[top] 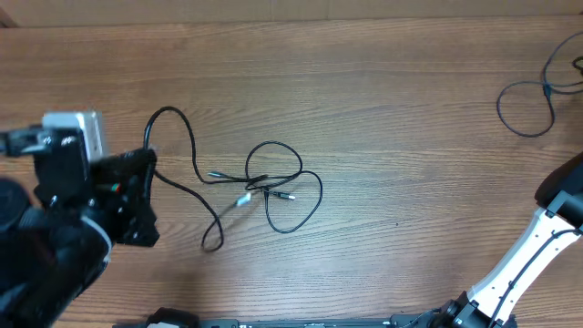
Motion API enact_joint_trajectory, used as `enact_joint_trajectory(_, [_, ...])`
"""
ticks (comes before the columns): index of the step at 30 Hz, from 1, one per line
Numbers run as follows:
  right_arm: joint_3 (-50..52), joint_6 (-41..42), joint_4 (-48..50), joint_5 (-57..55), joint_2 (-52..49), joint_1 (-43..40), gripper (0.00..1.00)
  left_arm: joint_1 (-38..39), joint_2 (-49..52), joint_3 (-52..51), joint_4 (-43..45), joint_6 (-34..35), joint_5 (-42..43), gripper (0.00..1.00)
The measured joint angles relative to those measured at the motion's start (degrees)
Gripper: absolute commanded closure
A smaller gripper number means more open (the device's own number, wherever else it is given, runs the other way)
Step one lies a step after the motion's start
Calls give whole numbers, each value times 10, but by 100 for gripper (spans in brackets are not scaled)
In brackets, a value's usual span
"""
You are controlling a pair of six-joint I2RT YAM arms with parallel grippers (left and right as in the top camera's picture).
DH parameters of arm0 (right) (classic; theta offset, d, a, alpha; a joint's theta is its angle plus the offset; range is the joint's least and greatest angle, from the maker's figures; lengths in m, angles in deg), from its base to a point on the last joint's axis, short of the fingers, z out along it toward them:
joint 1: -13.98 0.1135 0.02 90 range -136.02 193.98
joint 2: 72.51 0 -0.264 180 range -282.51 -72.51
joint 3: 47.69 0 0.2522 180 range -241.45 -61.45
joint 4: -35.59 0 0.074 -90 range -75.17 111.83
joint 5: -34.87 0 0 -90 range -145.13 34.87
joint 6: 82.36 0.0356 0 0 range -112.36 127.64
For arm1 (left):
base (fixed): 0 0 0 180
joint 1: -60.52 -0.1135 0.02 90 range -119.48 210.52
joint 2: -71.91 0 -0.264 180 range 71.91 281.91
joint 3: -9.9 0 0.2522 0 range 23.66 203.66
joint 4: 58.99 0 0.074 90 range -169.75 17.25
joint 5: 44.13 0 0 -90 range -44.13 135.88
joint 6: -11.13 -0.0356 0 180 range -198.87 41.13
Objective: Untangle cables
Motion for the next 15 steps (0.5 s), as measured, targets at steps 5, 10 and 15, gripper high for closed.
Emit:
enact_joint_trajectory(5, [26, 0, 1, -6, 0, -4, 96, 0, 19, 0, -7, 0, -15, 96])
enact_joint_trajectory(10, [42, 0, -4, -9, 0, -12, 96, 0, 19, -1, -19, 0, -28, 96])
enact_joint_trajectory(15, [42, 0, 6, -1, 0, -14, 96, 0, 19, -1, -23, 0, -33, 96])
